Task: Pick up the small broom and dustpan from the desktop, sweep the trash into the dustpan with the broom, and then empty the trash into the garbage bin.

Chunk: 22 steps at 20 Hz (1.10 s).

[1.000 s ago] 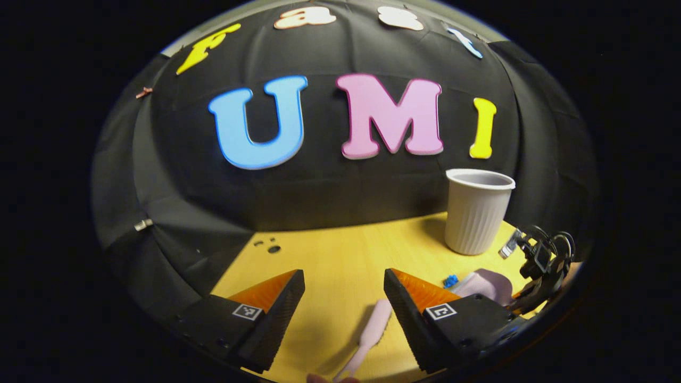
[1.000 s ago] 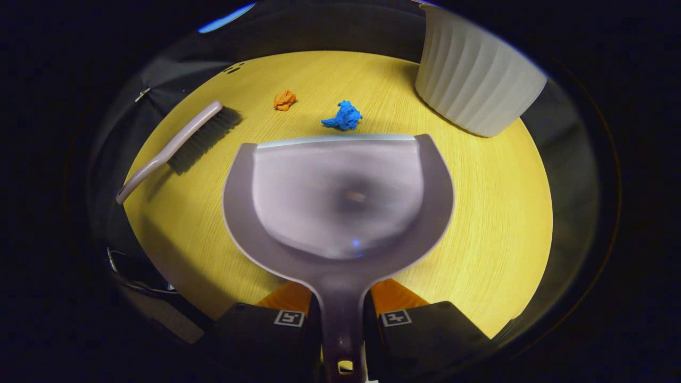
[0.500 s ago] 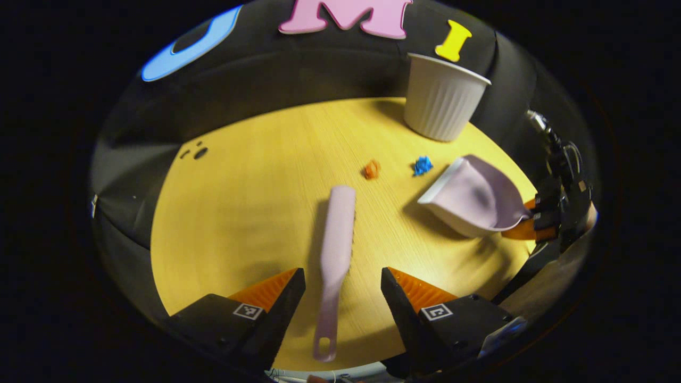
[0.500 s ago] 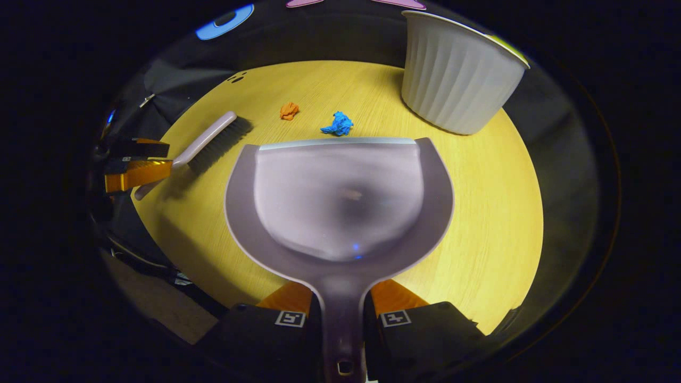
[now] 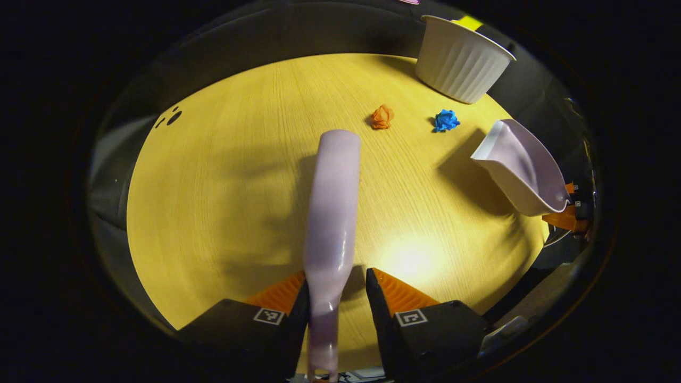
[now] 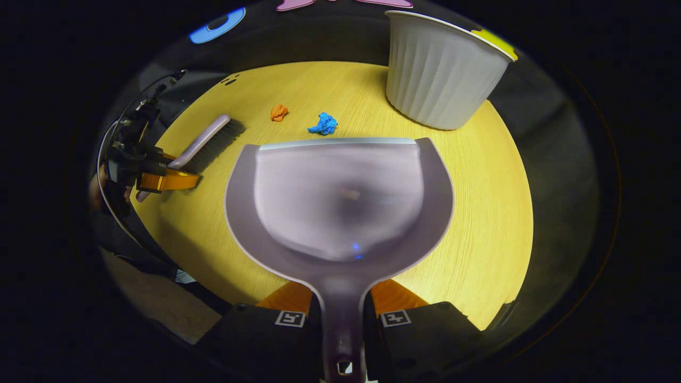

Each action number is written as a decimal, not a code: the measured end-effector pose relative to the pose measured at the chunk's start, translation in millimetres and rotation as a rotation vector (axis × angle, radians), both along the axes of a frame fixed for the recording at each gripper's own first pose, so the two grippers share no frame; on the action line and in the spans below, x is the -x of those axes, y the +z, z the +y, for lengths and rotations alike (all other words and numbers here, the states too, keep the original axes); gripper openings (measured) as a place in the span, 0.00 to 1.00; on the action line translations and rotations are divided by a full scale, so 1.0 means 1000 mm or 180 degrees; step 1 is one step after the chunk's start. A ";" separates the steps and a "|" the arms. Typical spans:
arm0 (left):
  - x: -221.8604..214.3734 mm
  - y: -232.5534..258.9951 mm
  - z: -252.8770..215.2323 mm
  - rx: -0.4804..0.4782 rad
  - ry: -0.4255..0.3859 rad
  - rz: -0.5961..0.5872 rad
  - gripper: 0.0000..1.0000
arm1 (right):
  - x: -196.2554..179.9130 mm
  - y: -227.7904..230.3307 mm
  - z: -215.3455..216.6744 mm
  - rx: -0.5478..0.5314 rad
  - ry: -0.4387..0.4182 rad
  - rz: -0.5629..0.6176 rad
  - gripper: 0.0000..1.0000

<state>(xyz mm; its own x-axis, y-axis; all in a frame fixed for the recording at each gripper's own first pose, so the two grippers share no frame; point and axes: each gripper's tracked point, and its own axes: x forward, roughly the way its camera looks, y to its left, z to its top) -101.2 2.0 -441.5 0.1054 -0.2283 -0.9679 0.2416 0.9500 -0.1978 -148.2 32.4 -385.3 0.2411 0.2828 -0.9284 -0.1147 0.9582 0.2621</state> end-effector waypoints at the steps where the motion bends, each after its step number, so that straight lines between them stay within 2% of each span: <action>1: -0.003 -0.002 0.003 -0.0053 0.0013 -0.0022 0.57 | -0.001 0.000 0.000 0.0001 0.0023 -0.0003 0.36; 2: -0.006 -0.004 0.004 -0.0109 0.0017 -0.0046 0.48 | -0.001 0.000 0.000 -0.0003 0.0054 0.0001 0.33; 3: -0.009 -0.003 0.008 -0.0147 0.0020 -0.0059 0.38 | 0.000 0.001 0.002 -0.0015 0.0115 0.0015 0.36; 5: -0.016 -0.004 0.006 -0.0113 0.0040 -0.0063 0.28 | 0.002 0.002 0.003 -0.0024 0.0249 0.0064 0.33; 9: -0.076 0.005 0.004 -0.0057 0.0110 -0.0393 0.24 | 0.007 0.002 -0.006 0.0025 0.0673 0.0306 0.39; 10: -0.093 0.005 0.003 -0.0087 0.0050 -0.0452 0.24 | 0.007 0.001 -0.008 0.0012 0.0760 0.0380 0.36; 12: -0.123 0.002 0.000 -0.0171 -0.0164 -0.0510 0.24 | 0.003 0.000 -0.013 0.0011 0.0848 0.0478 0.36; 13: -0.134 -0.003 -0.005 -0.0209 -0.0289 -0.0508 0.24 | 0.000 -0.002 -0.015 0.0035 0.0878 0.0501 0.39; 14: -0.142 -0.010 -0.011 -0.0256 -0.0438 -0.0477 0.24 | -0.002 -0.002 -0.018 0.0068 0.0899 0.0505 0.36; 15: -0.147 -0.016 -0.016 -0.0309 -0.0585 -0.0443 0.24 | -0.004 -0.002 -0.020 0.0088 0.0932 0.0512 0.40; 17: -0.152 -0.021 -0.026 -0.0350 -0.0825 -0.0390 0.24 | -0.007 -0.003 -0.021 0.0103 0.0997 0.0511 0.36; 19: -0.155 -0.020 -0.043 -0.0293 -0.0991 -0.0390 0.24 | -0.007 -0.005 -0.022 0.0099 0.1057 0.0519 0.36; 20: -0.153 -0.019 -0.054 -0.0239 -0.1080 -0.0380 0.24 | -0.007 -0.005 -0.023 0.0102 0.1084 0.0517 0.33; 22: -0.146 -0.011 -0.077 -0.0042 -0.1278 -0.0313 0.24 | -0.007 -0.006 -0.025 0.0128 0.1136 0.0504 0.36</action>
<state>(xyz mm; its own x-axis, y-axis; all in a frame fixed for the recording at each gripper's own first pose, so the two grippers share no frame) 44.5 -75.4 -452.2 0.1025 -0.2576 -0.9608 0.6106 0.7788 -0.1436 -141.3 7.6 -391.8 -0.0130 0.2857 -0.9582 -0.4038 0.8752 0.2664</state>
